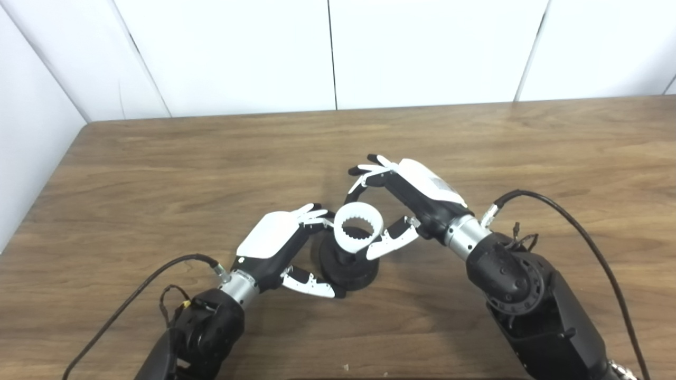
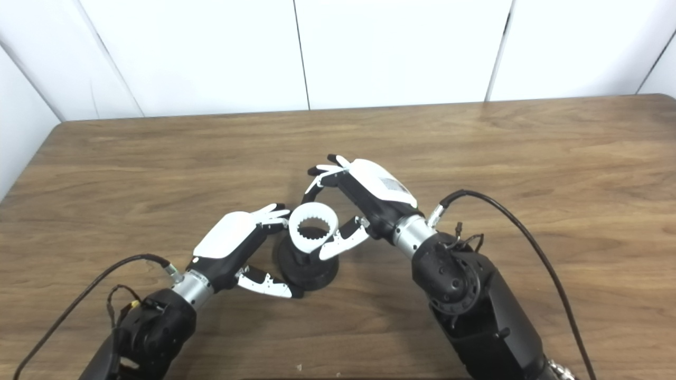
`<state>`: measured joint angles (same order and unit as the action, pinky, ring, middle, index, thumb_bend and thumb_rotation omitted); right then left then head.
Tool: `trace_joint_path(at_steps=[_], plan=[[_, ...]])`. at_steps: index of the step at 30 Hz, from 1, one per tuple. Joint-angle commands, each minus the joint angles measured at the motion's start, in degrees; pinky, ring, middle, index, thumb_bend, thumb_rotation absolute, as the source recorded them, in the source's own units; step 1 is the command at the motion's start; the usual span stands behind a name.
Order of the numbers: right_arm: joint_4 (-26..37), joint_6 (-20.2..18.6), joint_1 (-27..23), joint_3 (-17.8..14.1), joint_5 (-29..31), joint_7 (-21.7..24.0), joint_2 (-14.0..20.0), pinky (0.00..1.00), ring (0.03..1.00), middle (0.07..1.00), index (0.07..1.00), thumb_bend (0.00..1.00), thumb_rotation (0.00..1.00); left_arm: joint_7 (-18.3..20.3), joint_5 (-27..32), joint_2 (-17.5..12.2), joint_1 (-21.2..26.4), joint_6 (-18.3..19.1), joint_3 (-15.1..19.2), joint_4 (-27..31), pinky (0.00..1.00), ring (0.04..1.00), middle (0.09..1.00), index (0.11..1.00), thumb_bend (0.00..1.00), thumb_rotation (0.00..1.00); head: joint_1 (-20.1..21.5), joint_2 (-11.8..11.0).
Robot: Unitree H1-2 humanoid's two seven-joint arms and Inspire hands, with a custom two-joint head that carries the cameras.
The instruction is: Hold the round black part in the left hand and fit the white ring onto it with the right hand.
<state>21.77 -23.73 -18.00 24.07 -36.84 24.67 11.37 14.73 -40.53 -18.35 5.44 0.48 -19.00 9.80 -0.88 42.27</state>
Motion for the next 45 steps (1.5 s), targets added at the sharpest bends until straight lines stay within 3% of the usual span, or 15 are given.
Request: trace_joint_path(at_steps=[1, 45], plan=[[0.95, 1.73, -1.66, -0.08, -0.03, -0.47, -0.59, 1.00, 0.999, 0.881, 0.486, 0.52, 0.15, 1.30, 0.03, -0.08, 0.24, 0.54, -0.54, 0.56, 0.91, 0.962, 0.893, 0.624, 0.71, 0.42, -0.08, 0.07], [1.07, 1.72, -0.26, 0.42, 0.72, 0.22, -0.13, 1.00, 1.000, 0.883, 0.486, 0.52, 0.15, 1.61, -0.96, 0.32, 0.85, 1.42, -0.97, 1.35, 0.89, 0.960, 0.891, 0.622, 0.71, 0.44, -0.71, 1.05]])
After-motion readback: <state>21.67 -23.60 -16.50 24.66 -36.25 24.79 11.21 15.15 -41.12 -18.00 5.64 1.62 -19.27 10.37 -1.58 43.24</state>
